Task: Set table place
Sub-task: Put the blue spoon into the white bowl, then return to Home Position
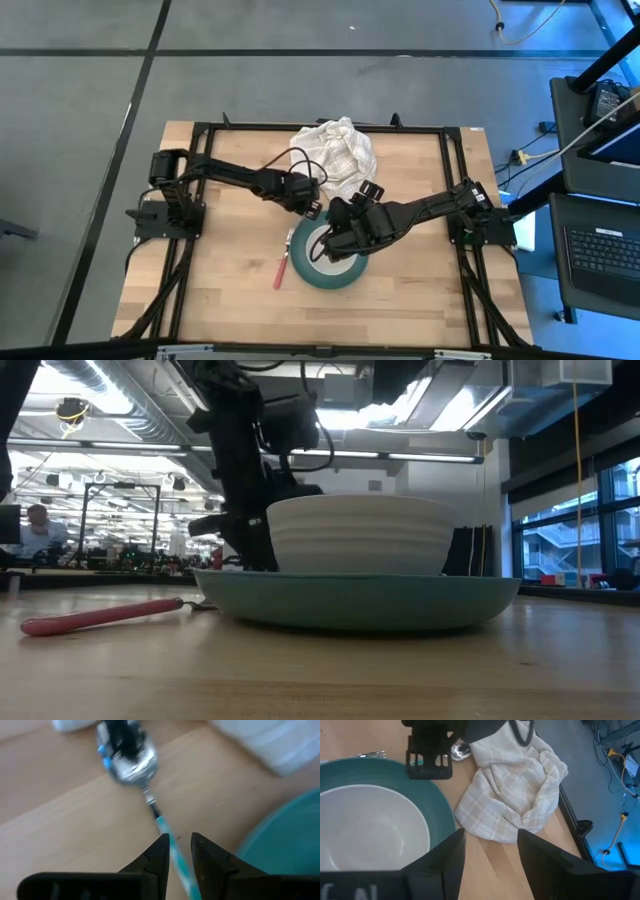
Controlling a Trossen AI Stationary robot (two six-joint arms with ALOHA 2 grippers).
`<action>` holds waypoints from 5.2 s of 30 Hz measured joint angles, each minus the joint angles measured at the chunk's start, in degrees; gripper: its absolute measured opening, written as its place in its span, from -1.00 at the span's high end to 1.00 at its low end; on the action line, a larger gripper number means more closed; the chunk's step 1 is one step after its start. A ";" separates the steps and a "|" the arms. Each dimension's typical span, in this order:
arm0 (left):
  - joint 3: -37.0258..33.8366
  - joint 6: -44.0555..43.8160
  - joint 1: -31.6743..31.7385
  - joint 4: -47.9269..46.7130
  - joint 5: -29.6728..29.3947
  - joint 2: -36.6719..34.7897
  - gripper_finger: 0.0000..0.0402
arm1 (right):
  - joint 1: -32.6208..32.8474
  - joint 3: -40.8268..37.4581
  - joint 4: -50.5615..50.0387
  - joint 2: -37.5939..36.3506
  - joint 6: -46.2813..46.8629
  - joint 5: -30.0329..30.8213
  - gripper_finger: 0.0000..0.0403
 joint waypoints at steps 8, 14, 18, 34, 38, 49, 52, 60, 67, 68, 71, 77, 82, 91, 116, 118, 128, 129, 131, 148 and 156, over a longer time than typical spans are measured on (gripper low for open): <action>-0.10 -1.97 0.07 0.65 -0.15 2.10 0.63 | 0.00 0.00 -0.02 0.00 -1.22 0.04 0.10; 0.04 -2.80 0.04 2.30 -0.08 2.90 0.63 | 0.00 0.00 -0.04 0.00 -1.45 0.06 0.10; 0.04 -2.59 0.11 1.95 -1.02 2.86 0.63 | 0.00 0.00 -0.04 0.00 -1.48 0.09 0.10; 0.17 9.40 0.30 1.16 -0.66 5.65 0.85 | 0.00 0.00 -0.01 0.00 -1.43 0.06 0.10; 0.10 13.76 1.17 0.84 0.34 4.57 0.94 | 0.00 0.00 -0.02 0.00 -1.45 0.06 0.10; -0.07 20.09 3.98 -10.16 4.39 -6.95 0.95 | 0.52 0.71 0.02 -2.13 -4.51 6.13 0.29; 0.63 20.13 4.07 -13.02 6.45 -11.19 0.95 | 0.51 0.90 -0.02 -4.03 -4.42 6.65 0.38; 11.96 21.09 -2.17 -27.15 11.93 -15.55 0.96 | -0.32 0.92 0.03 -8.89 -5.58 3.69 0.43; 27.27 24.37 -9.16 -38.14 12.06 -11.82 0.96 | -0.63 0.92 0.00 -12.33 -9.27 -1.89 0.36; 29.11 24.54 -9.91 -39.55 12.59 -10.96 0.96 | -0.63 0.91 -0.01 -12.82 -9.57 -3.23 0.35; 33.43 24.63 -11.65 -44.16 14.49 -7.86 0.96 | -0.49 0.92 0.00 -14.67 -10.15 -7.75 0.33; 38.33 27.58 -13.82 -47.49 16.00 -0.79 0.96 | 0.91 0.91 0.00 -17.67 -8.68 -10.50 0.35; 40.52 33.94 -14.02 -47.64 16.96 5.95 0.95 | 1.75 0.90 -0.02 -18.47 -8.63 -10.53 0.36; 43.13 43.72 -12.99 -47.60 18.57 15.45 0.95 | 2.05 0.87 0.00 -18.16 -5.89 -10.61 0.36; 43.18 45.45 -13.03 -40.94 16.92 18.37 0.94 | 2.10 0.85 -0.02 -18.16 -5.93 -10.47 0.36; 43.18 45.47 -13.03 -40.26 16.92 18.37 0.94 | 2.10 0.86 -0.02 -18.16 -5.93 -10.47 0.36; 43.18 45.47 -12.98 -36.29 17.84 18.37 0.77 | 2.10 0.85 -0.02 -18.16 -5.95 -10.47 0.36; 43.18 45.47 -12.96 -35.70 17.84 18.37 0.76 | 2.10 0.85 -0.02 -18.16 -5.94 -10.47 0.36; 43.18 45.44 -12.87 -34.91 17.91 18.33 0.76 | 2.10 0.85 -0.02 -18.16 -5.95 -10.47 0.36; 43.18 44.98 -12.49 -31.12 16.53 18.27 0.84 | 2.10 0.85 -0.02 -18.16 -6.94 -10.46 0.36; 49.03 42.17 -10.80 -36.71 12.42 14.38 0.84 | 2.08 0.85 0.07 -18.18 -7.88 -11.31 0.36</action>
